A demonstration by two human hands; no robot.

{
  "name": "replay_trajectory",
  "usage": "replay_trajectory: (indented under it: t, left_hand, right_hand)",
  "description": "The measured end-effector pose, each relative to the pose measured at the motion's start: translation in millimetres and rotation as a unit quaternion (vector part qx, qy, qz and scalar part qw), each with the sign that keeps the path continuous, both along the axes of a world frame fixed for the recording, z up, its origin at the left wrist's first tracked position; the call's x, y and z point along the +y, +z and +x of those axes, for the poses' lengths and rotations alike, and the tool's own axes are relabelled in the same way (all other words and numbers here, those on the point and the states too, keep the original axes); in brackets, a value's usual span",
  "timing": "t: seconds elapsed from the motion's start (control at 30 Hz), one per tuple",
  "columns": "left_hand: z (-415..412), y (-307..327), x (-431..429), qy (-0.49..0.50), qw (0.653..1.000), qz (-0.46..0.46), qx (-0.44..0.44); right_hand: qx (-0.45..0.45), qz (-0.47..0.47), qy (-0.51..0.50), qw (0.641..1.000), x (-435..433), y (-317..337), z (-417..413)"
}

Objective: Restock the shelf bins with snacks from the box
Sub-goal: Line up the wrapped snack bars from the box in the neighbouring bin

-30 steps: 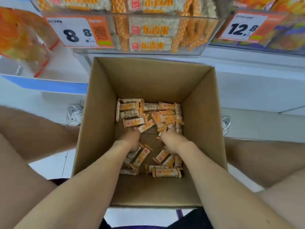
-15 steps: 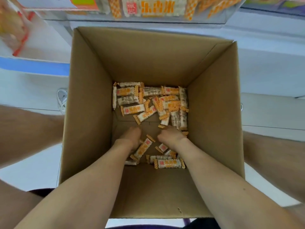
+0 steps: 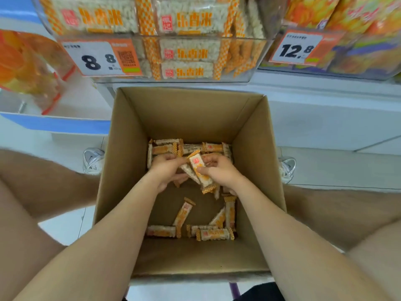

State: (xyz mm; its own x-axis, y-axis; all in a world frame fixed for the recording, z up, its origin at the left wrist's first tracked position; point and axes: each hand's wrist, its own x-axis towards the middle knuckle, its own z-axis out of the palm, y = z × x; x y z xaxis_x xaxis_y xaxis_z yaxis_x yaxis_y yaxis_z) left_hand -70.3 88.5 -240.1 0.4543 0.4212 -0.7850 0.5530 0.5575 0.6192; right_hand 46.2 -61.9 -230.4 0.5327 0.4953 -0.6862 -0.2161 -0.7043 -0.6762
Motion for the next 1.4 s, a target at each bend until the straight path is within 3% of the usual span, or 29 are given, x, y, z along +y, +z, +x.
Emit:
replay_trajectory:
  t: [0.13, 0.27, 0.5, 0.67, 0.8, 0.93, 1.0, 1.07, 1.17, 1.27, 1.4]
  left_hand:
    - [2.3, 68.0, -1.7, -0.066, 0.987, -0.099, -0.108]
    - [-2.2, 118.9, 1.4, -0.188, 0.963, -0.06, -0.183]
    - [-4.5, 168.8, 7.4, -0.091, 0.985, 0.04, -0.141]
    - [-3.3, 190.1, 7.0, 0.009, 0.99, 0.086, -0.114]
    - [-2.8, 200.9, 1.3, -0.073, 0.988, 0.088, -0.107]
    - [-1.9, 208.6, -4.6, -0.15, 0.971, 0.113, -0.148]
    - [-0.4, 206.3, -4.5, -0.151, 0.971, 0.117, -0.144]
    - [-0.1, 203.3, -5.0, -0.143, 0.975, 0.117, -0.124]
    - [-0.9, 203.5, -13.5, -0.145, 0.972, 0.099, -0.157]
    - [0.2, 210.8, -24.9, -0.196, 0.953, 0.119, -0.2]
    - [-0.2, 229.9, -30.0, -0.211, 0.933, 0.188, -0.222]
  right_hand:
    - [0.002, 0.038, -0.052, 0.998, -13.5, 27.5, 5.7]
    - [-0.033, 0.088, -0.053, 0.994, -19.3, 69.4, 9.2]
    - [-0.03, 0.2, -0.112, 0.973, -18.8, 125.3, 5.0]
    - [-0.022, 0.246, -0.077, 0.966, -21.7, 154.1, 1.7]
    - [-0.092, 0.238, -0.108, 0.961, -22.6, 166.7, -5.2]
    - [-0.121, 0.266, -0.205, 0.934, -26.2, 173.9, -2.1]
    - [-0.091, 0.292, -0.298, 0.904, -29.4, 174.3, 1.4]
    - [0.002, 0.343, -0.347, 0.873, -32.8, 174.3, 3.3]
    - [0.085, 0.369, -0.281, 0.882, -34.0, 176.9, -3.9]
    - [-0.016, 0.341, -0.207, 0.917, -31.1, 176.6, -11.2]
    - [-0.108, 0.332, -0.143, 0.926, -28.9, 187.6, -14.1]
